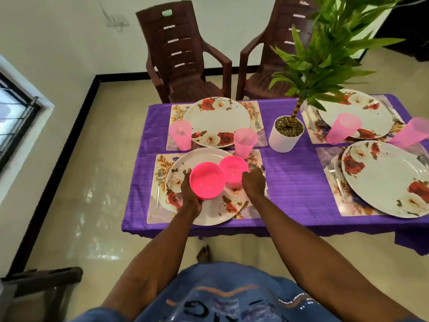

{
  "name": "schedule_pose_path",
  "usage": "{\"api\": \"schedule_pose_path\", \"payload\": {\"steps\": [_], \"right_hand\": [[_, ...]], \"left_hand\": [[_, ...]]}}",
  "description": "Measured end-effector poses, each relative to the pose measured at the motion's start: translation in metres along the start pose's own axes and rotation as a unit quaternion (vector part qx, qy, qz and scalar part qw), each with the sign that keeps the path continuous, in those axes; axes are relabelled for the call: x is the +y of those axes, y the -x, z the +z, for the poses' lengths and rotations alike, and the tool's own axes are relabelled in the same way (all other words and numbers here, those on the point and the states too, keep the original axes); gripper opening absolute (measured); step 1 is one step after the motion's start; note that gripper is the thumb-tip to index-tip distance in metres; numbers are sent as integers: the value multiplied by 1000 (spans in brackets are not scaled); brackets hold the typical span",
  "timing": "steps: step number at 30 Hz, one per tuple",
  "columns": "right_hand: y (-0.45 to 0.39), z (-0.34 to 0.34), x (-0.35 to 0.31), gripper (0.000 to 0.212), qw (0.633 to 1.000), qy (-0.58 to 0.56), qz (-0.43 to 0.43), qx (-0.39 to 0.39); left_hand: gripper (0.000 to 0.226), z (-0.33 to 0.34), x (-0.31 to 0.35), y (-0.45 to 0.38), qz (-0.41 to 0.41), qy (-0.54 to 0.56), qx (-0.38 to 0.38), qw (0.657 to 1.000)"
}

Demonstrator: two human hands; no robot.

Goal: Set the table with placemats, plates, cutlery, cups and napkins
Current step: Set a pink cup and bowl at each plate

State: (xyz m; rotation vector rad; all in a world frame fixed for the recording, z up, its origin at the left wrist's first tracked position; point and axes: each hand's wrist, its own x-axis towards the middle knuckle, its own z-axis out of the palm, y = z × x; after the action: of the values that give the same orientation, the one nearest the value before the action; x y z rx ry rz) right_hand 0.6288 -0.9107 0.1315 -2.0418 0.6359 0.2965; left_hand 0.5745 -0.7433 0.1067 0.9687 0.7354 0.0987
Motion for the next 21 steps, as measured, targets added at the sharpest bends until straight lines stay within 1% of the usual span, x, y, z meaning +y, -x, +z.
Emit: {"api": "schedule_pose_path", "payload": {"steps": [4, 5, 7, 8, 9, 12, 16, 18, 21], "right_hand": [[-1, -27, 19, 50, 999, -33, -28, -17], [-3, -35, 25, 43, 999, -36, -35, -20], [-6, -53, 36, 19, 997, -56, -43, -27], [-9, -62, 41, 9, 996, -71, -49, -27], [-10, -75, 46, 5, 994, -85, -60, -24], [-17, -113, 58, 16, 992, -93, -90, -13], [-33, -167, 81, 41, 990, -85, -112, 11], [-41, -194, 92, 48, 990, -83, -107, 21], [-48, -234, 100, 53, 991, -80, -99, 45]], "left_hand": [[30, 12, -23, 21, -9, 45, 22, 999], [35, 17, -31, 29, -12, 55, 24, 998], [44, 33, -46, 48, -24, 53, 15, 998], [43, 43, -52, 59, -26, 52, 8, 998], [41, 53, -63, 66, -26, 51, -1, 998], [37, 87, -90, 83, -36, 27, -14, 999], [33, 140, -123, 101, -84, -1, -49, 995], [41, 167, -135, 106, -107, -15, -76, 991], [58, 207, -154, 104, -135, -41, -128, 982]]}}
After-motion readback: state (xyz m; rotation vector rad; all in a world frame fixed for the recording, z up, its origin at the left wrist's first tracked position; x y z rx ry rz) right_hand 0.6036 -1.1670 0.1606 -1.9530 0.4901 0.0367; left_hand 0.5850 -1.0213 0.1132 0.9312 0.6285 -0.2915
